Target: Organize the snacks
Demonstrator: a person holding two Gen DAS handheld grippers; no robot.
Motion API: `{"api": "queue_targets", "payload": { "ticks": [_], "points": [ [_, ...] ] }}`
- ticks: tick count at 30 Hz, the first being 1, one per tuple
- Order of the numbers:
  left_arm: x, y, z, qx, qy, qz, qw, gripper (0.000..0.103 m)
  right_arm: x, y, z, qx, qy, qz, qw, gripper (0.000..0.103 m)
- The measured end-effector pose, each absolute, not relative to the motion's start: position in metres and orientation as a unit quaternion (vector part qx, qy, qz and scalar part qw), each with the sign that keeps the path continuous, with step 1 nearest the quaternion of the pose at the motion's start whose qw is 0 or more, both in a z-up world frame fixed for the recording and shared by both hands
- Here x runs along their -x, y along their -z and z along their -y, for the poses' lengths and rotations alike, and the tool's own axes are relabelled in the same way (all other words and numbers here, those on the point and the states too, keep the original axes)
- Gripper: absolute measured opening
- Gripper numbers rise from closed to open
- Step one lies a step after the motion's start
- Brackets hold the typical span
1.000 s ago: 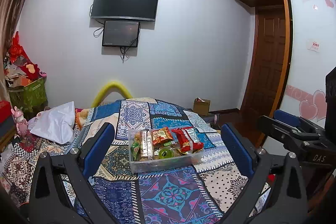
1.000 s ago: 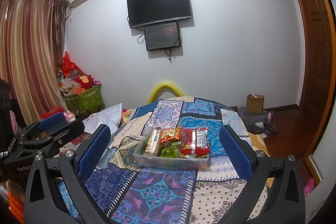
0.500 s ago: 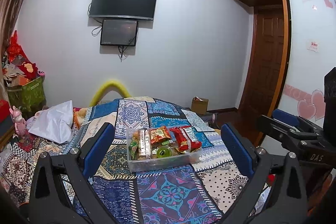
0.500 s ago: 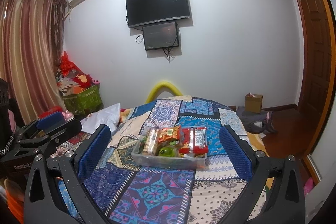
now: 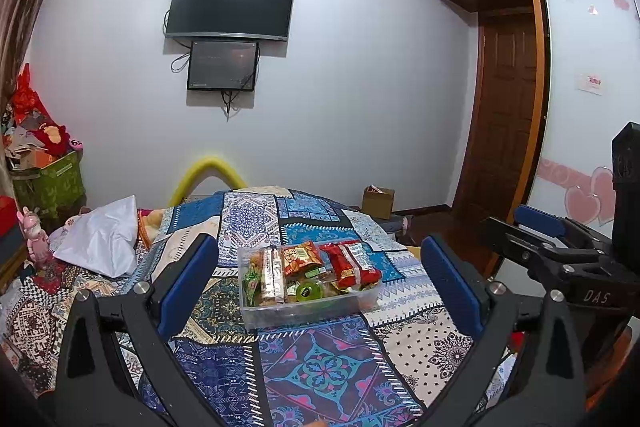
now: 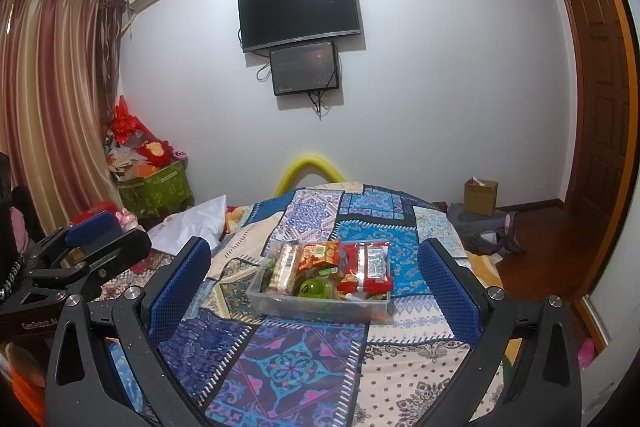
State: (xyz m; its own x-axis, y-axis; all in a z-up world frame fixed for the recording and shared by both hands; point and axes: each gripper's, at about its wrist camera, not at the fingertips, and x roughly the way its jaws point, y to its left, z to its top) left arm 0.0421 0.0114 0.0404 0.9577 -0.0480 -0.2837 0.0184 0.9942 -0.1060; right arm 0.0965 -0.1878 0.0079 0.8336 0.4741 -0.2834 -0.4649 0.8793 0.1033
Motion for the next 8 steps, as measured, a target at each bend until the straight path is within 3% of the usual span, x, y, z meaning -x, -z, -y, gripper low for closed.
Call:
{"api": "queue_targets", "payload": {
  "ticks": [8],
  "points": [
    [-0.0438,-0.0395,-0.0121,0.053,0.019,-0.148,0.987,0.102,-0.0989,-0.0068,0.1870,-0.016,-0.244,-0.155,0.957,0.103]
  ]
}}
